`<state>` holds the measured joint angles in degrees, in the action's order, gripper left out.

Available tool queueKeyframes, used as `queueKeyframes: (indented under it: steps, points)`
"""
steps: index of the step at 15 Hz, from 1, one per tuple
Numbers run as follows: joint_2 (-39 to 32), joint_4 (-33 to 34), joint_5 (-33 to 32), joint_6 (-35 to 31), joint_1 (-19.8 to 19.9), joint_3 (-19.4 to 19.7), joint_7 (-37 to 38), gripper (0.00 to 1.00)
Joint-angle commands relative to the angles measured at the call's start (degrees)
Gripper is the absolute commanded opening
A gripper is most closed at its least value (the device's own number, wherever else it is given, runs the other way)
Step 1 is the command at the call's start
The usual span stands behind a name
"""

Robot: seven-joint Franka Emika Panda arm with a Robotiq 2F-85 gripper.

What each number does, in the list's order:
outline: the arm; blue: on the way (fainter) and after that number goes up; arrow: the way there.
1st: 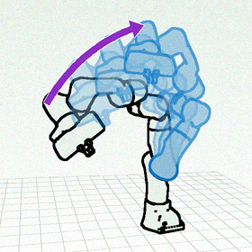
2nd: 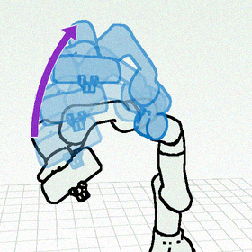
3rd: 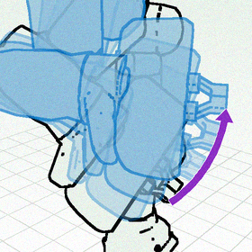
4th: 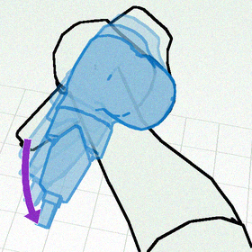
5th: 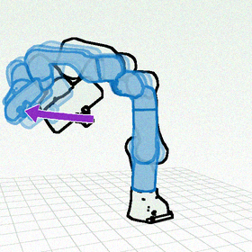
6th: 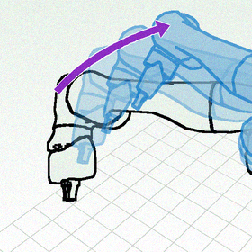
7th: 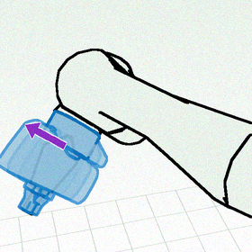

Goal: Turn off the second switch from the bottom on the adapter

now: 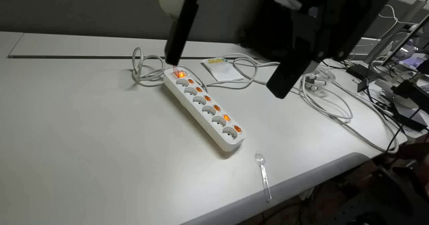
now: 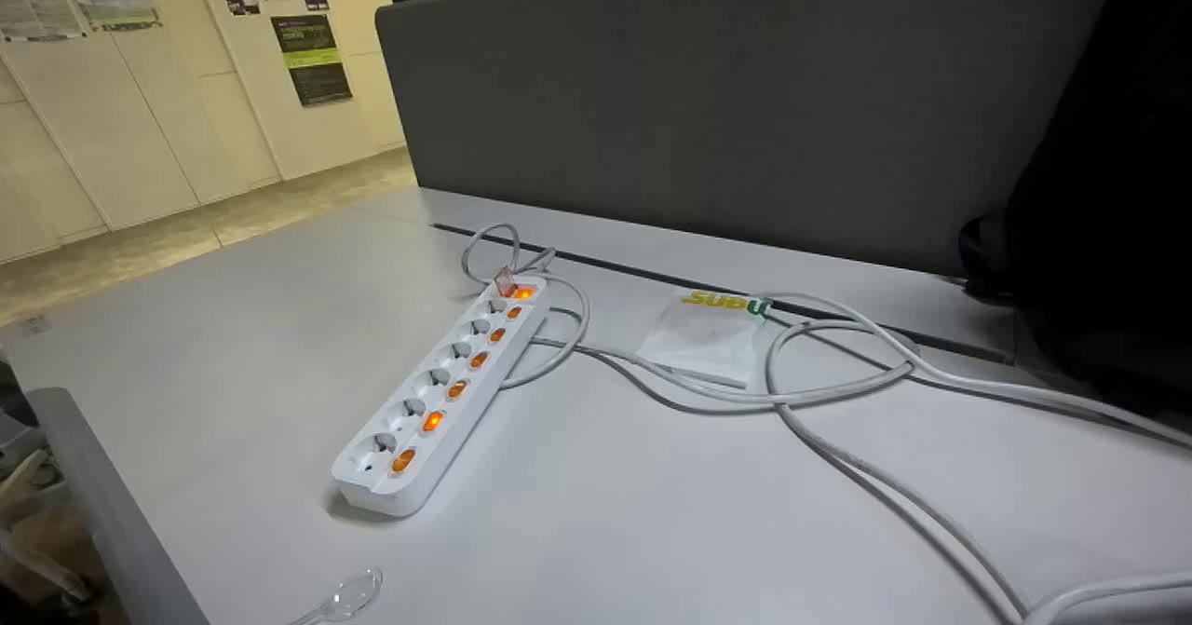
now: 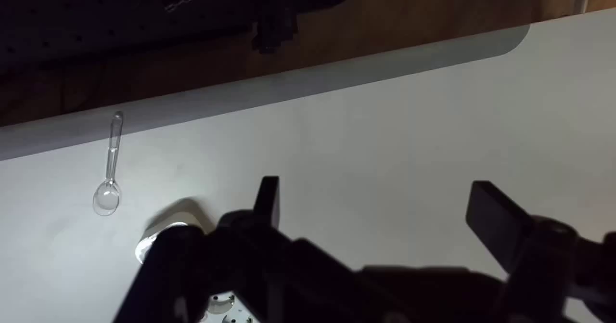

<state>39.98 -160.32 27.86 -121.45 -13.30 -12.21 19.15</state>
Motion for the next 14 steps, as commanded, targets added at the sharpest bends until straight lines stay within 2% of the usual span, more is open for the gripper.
queueKeyframes:
  steps: [1,8,11,14]
  points:
    - [0.1,0.1,0.0,0.2,0.1,0.0,0.0,1.00]
    - [-0.3,0.3,-0.3,-0.3,0.5,-0.5,0.8,1.00]
    - [-2.4,0.8,-0.9,-2.3,3.0,-1.1,3.8,1.00]
    - [-6.2,1.1,-3.6,-5.9,7.4,-2.1,8.3,1.00]
